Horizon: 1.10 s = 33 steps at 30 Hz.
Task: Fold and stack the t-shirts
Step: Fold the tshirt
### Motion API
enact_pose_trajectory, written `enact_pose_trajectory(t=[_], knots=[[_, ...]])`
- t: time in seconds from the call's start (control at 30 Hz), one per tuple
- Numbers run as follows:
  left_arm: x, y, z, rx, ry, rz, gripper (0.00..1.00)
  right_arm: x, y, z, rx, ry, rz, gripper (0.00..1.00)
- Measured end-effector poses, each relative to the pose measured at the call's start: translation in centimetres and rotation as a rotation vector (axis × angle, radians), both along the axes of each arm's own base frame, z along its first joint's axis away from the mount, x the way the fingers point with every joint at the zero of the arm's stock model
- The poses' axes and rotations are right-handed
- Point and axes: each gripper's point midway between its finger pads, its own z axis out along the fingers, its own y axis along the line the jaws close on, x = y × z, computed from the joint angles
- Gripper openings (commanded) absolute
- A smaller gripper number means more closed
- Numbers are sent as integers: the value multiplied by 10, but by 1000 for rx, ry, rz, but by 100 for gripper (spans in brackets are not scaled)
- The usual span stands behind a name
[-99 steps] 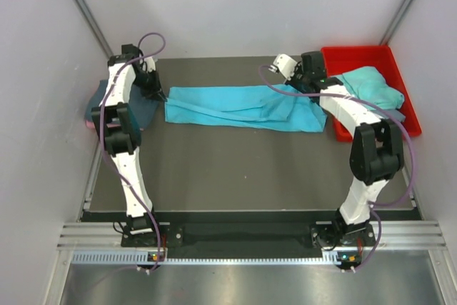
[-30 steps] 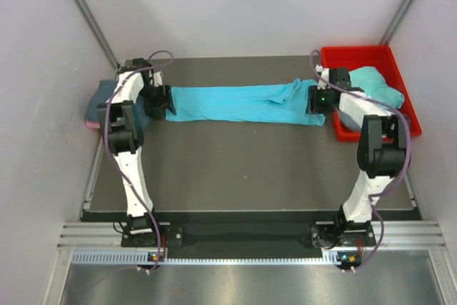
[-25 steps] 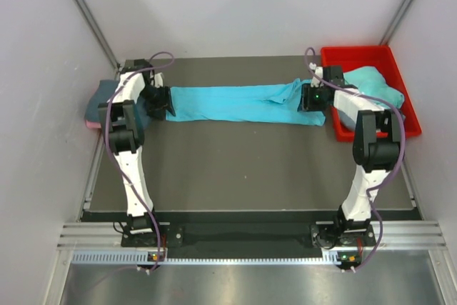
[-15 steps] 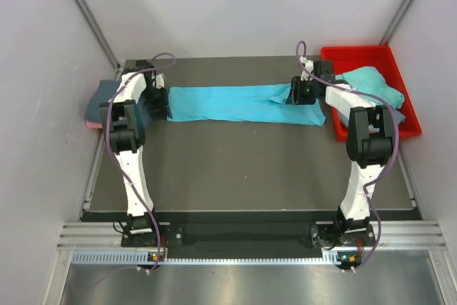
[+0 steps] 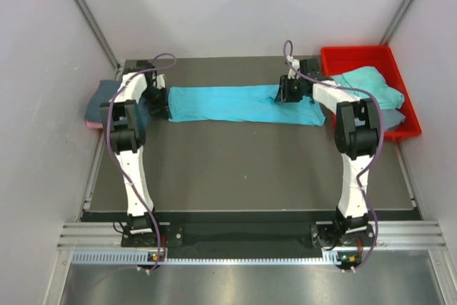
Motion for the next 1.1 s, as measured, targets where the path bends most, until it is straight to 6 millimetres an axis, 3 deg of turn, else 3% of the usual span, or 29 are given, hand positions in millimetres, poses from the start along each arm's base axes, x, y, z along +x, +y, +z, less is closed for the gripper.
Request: enact_pose_trajectory(t=[0.07,0.13,0.33,0.47,0.63,0.7,0.8,0.97,1.03,1.1], knots=[[0,0,0,0,0,0,14,5,2,2,2,-11,1,17],[0,0,0,0,0,-1,14,11,4,2,2,-21,-4,14],[0,-3,0,1,0,-7,14,42,4,12,-13,-89,-27,33],[0,-6,0,5,0,-14,15,69,4,29,-22,-177,-47,46],[0,-8,0,4,1,-18,25,80,2,44,-59,-237,-63,50],[-1,-9,1,1,-2,-23,36,72,-6,46,-71,-230,-74,51],[-1,-11,4,-2,-6,-27,57,40,-24,52,-87,-186,-93,52],[-1,-12,10,4,-15,-27,64,-9,-84,87,-113,-183,-191,52],[-1,-11,11,7,-16,-27,64,-21,-114,97,-127,-195,-247,52],[-1,-11,11,7,-14,-26,63,-30,-131,101,-139,-201,-282,52]])
